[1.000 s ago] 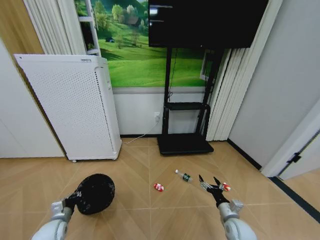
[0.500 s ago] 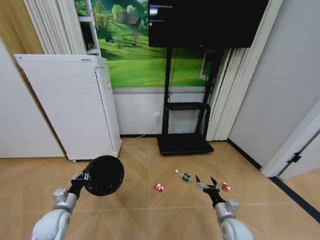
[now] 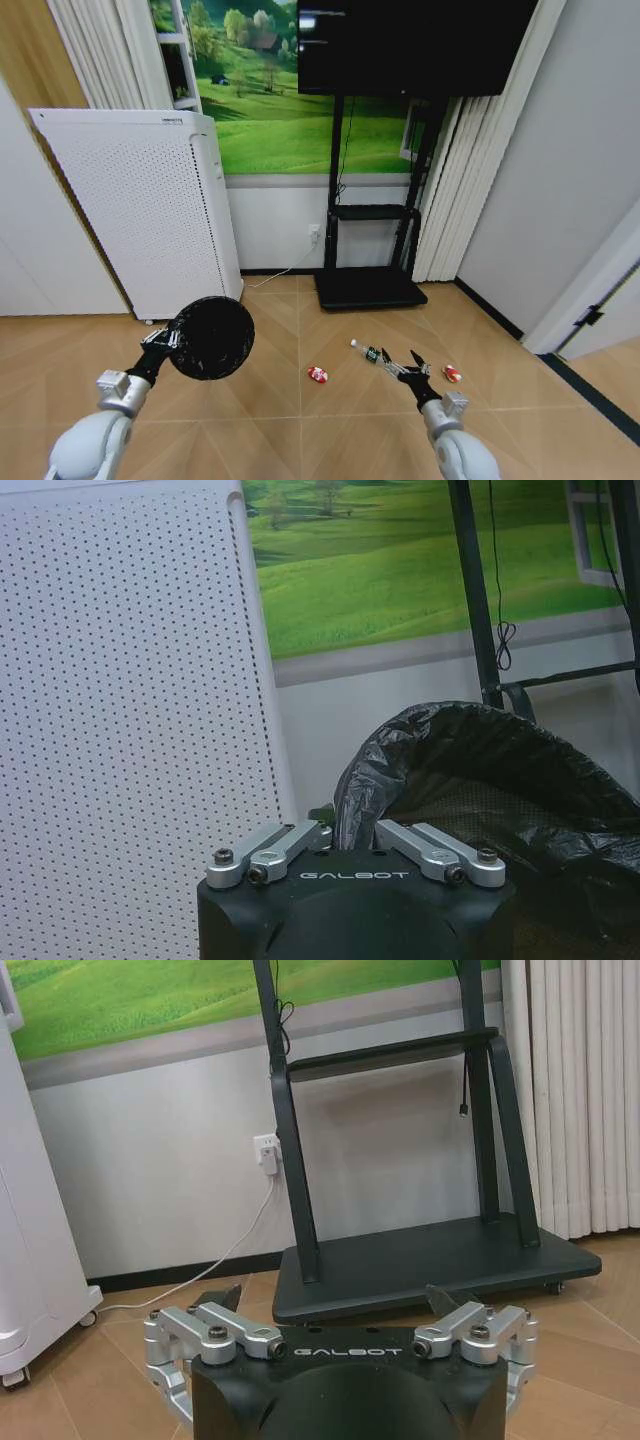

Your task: Pick up the trash bin and place the garbage on the floor into it.

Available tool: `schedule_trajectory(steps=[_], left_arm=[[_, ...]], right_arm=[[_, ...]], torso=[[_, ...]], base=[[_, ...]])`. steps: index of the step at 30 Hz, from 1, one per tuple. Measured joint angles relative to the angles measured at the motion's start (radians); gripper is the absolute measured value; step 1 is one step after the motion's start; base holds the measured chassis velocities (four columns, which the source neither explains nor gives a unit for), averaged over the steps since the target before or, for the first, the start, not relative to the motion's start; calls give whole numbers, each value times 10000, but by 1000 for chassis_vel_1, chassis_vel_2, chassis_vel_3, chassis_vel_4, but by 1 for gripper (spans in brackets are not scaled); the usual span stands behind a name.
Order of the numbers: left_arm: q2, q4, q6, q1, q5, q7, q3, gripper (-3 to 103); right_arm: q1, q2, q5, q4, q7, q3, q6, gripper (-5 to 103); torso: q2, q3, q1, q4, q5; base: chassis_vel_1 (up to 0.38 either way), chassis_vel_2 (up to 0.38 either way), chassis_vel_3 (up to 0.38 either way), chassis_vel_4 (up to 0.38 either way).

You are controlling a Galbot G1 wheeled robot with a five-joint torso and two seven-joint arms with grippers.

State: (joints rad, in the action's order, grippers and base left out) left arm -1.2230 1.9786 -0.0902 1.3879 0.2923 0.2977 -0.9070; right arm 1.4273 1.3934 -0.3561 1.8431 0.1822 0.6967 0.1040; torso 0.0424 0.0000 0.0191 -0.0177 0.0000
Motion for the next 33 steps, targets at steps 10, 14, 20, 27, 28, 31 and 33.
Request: schedule_trajectory(steps=[10, 14, 20, 27, 28, 31, 33], left_arm=[[50, 149, -276, 96, 182, 1, -11, 7], [88, 134, -294, 66, 219, 23, -31, 7], [21, 55, -324, 41, 266, 46, -42, 7], [36, 48, -357, 28, 438, 110, -27, 7], [36, 48, -357, 28, 438, 110, -27, 7], [112, 95, -401, 23, 573, 79, -26, 7], [236, 229, -518, 147, 865, -85, -86, 7]], right_arm=[[70, -19, 97, -30, 44, 16, -155, 100], [42, 7, 168, -60, 49, -29, -154, 100], [-23, 1, 403, -209, 130, -203, -152, 100], [-323, -791, -731, -556, 607, -1625, 1038, 100], [-323, -791, -731, -556, 607, -1625, 1038, 100], [-863, -947, -807, -1387, 760, -2102, 1106, 100], [-2068, -1036, -707, -3264, 1028, -3119, 1061, 100]], torso=[[2, -1, 0, 1, 1], [1, 0, 0, -2, 0], [0, 1, 2, 0, 1], [2, -1, 0, -1, -1], [2, -1, 0, -1, -1], [1, -1, -1, 2, -1], [1, 1, 0, -1, 0]], base=[[-56, 53, 56, -59], [-149, 134, 140, -144], [-119, 130, 125, -120], [3, -3, -13, 5], [26, -46, -56, 27], [0, 0, 0, 0], [0, 0, 0, 0]])
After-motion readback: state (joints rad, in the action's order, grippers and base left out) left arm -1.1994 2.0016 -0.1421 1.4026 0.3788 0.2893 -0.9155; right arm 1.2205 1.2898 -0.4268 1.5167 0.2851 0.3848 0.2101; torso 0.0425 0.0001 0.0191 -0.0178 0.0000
